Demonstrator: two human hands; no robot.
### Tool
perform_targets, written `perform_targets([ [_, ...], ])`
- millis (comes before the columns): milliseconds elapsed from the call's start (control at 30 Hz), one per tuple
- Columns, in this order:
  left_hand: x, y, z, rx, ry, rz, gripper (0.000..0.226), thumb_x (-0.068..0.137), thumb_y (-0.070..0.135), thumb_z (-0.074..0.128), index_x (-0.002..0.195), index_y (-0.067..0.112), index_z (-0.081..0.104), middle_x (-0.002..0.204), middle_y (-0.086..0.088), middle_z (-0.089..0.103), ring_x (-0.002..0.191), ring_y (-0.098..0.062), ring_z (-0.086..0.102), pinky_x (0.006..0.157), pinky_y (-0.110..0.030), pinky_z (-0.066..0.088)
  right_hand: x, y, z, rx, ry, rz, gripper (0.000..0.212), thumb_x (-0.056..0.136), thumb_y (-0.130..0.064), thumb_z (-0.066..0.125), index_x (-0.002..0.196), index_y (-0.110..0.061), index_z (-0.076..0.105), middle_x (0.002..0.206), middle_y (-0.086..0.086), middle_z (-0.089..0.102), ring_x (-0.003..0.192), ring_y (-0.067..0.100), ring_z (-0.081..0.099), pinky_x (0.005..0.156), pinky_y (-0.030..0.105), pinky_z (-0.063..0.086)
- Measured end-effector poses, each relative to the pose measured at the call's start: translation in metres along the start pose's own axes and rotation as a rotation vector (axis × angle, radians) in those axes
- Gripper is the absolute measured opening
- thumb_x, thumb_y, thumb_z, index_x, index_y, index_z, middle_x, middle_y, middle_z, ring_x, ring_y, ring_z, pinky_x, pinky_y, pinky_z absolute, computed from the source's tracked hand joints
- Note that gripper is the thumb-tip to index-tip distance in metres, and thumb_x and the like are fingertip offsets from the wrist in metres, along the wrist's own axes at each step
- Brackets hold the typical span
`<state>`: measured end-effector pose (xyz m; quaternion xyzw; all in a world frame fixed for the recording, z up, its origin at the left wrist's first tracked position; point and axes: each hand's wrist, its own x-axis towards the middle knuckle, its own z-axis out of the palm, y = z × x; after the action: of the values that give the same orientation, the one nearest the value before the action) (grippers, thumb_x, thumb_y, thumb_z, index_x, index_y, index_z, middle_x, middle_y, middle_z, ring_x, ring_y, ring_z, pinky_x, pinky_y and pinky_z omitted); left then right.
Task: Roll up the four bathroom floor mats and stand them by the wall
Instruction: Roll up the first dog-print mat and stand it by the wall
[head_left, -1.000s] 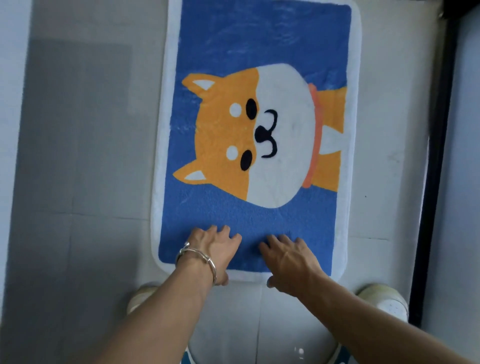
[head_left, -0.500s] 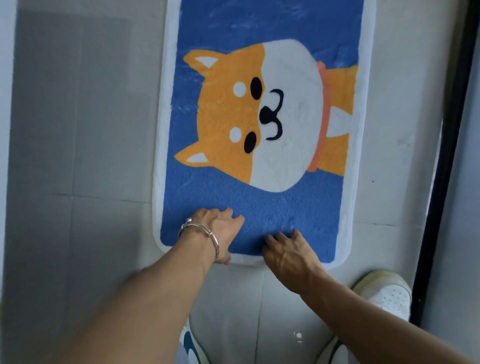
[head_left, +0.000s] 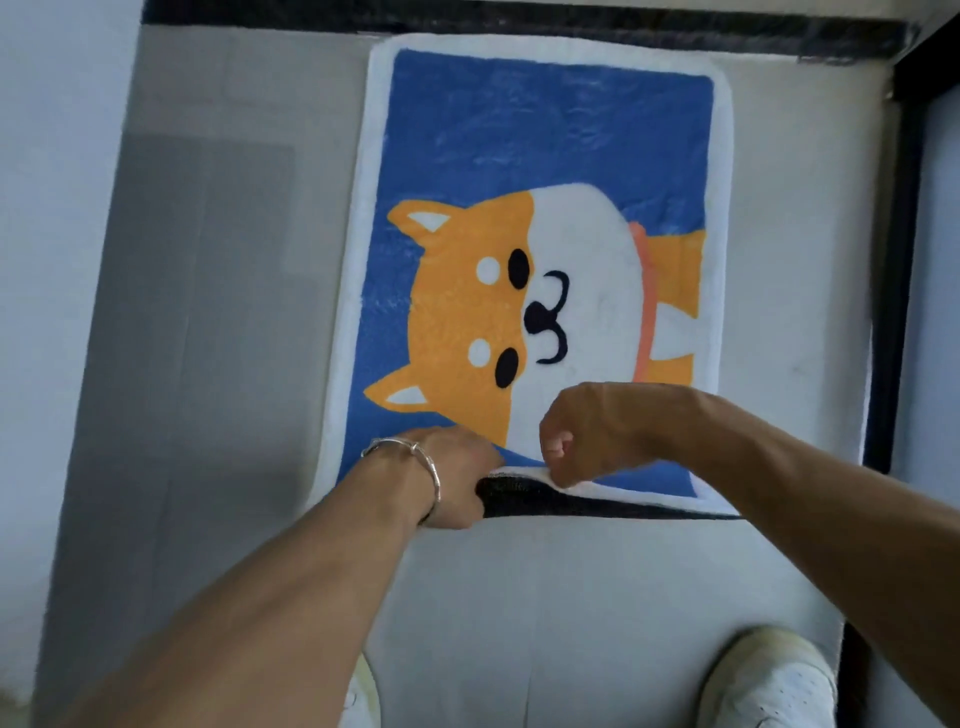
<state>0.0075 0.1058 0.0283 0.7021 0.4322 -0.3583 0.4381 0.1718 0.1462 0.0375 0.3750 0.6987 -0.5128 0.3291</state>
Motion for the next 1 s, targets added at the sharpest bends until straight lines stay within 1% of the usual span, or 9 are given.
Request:
perform_targets([
  [100,0.001,-0.007,-0.029,-0.029,0.057,-0.002,0.007,0.085,0.014,0.049,0.083,0.020,0.054,0.074,0.005,0.050,0.075,-0.018,0.051,0.051,-0.024,0.035,-0.003,0.001,-0.021,0.010,0.033,0.040,0.012,0.092,-0.026,0.053,0.097,-0.020,0.062,0.086,-0.011,0.056,0.071,0.007,0.051,0.067,0.023,0.044],
  [233,0.008,-0.006,-0.046,-0.071,-0.054,-0.022,0.006,0.084,0.023,0.062,0.085,0.019,0.066,0.073,0.001,0.054,0.067,-0.017,0.048,0.055,-0.023,0.037,-0.004,-0.006,-0.024,0.231,0.108,0.028,0.026,0.095,-0.034,0.048,0.100,-0.014,0.064,0.099,0.003,0.065,0.091,0.019,0.063,0.082,0.031,0.047],
  [300,0.010,-0.010,-0.051,-0.116,-0.104,-0.046,0.013,0.083,0.034,0.067,0.081,0.021,0.067,0.068,0.003,0.051,0.062,-0.014,0.046,0.055,-0.024,0.036,-0.004,-0.007,-0.020,0.251,0.045,0.016,0.026,0.091,-0.048,0.051,0.095,-0.025,0.061,0.097,-0.006,0.063,0.089,0.013,0.059,0.078,0.028,0.045],
  [400,0.011,-0.023,-0.060,-0.138,-0.089,-0.093,0.032,0.085,0.042,0.065,0.063,0.022,0.054,0.067,0.002,0.047,0.061,-0.014,0.043,0.054,-0.025,0.033,0.003,-0.001,-0.020,0.133,0.010,0.025,0.022,0.093,-0.042,0.053,0.107,-0.027,0.061,0.087,-0.012,0.054,0.085,0.013,0.052,0.065,0.023,0.038],
  [467,0.012,-0.031,-0.067,-0.173,-0.008,-0.108,0.028,0.092,0.040,0.056,0.074,0.019,0.057,0.075,0.000,0.052,0.068,-0.016,0.046,0.059,-0.026,0.036,0.012,0.000,-0.032,0.092,0.065,0.044,0.021,0.095,-0.036,0.051,0.112,-0.026,0.059,0.086,-0.012,0.052,0.086,0.014,0.050,0.064,0.023,0.037],
  [567,0.011,-0.034,-0.071,-0.175,0.139,-0.141,0.023,0.101,0.028,0.040,0.109,0.014,0.055,0.105,-0.008,0.058,0.086,-0.020,0.049,0.072,-0.027,0.037,0.032,-0.007,-0.053,-0.158,0.170,0.102,0.028,0.097,-0.031,0.048,0.122,-0.020,0.054,0.117,0.005,0.059,0.104,0.022,0.056,0.081,0.032,0.044],
  [733,-0.001,-0.043,-0.059,0.037,0.551,-0.160,0.017,0.101,0.027,0.039,0.115,0.018,0.044,0.117,-0.004,0.060,0.104,-0.026,0.059,0.072,-0.033,0.035,0.047,-0.023,-0.054,-0.466,0.477,-0.016,0.036,0.093,-0.024,0.042,0.128,-0.014,0.040,0.119,0.008,0.055,0.110,0.028,0.055,0.089,0.039,0.041],
  [900,-0.017,-0.045,-0.033,0.060,0.668,-0.102,0.025,0.102,0.035,0.030,0.123,0.023,0.038,0.111,-0.006,0.056,0.099,-0.028,0.058,0.076,-0.035,0.036,0.030,-0.017,-0.024,-0.403,0.633,-0.160,0.042,0.097,-0.042,0.028,0.135,-0.024,0.031,0.117,0.002,0.048,0.107,0.022,0.051,0.093,0.036,0.036],
  [1000,-0.015,-0.040,-0.030,0.109,0.693,-0.049,0.029,0.103,0.036,0.028,0.127,0.024,0.039,0.110,-0.006,0.053,0.098,-0.026,0.055,0.076,-0.033,0.034,0.013,-0.010,-0.014,-0.414,0.539,-0.133,0.072,0.085,-0.070,0.027,0.143,-0.029,0.017,0.121,0.000,0.041,0.107,0.020,0.049,0.092,0.033,0.037],
])
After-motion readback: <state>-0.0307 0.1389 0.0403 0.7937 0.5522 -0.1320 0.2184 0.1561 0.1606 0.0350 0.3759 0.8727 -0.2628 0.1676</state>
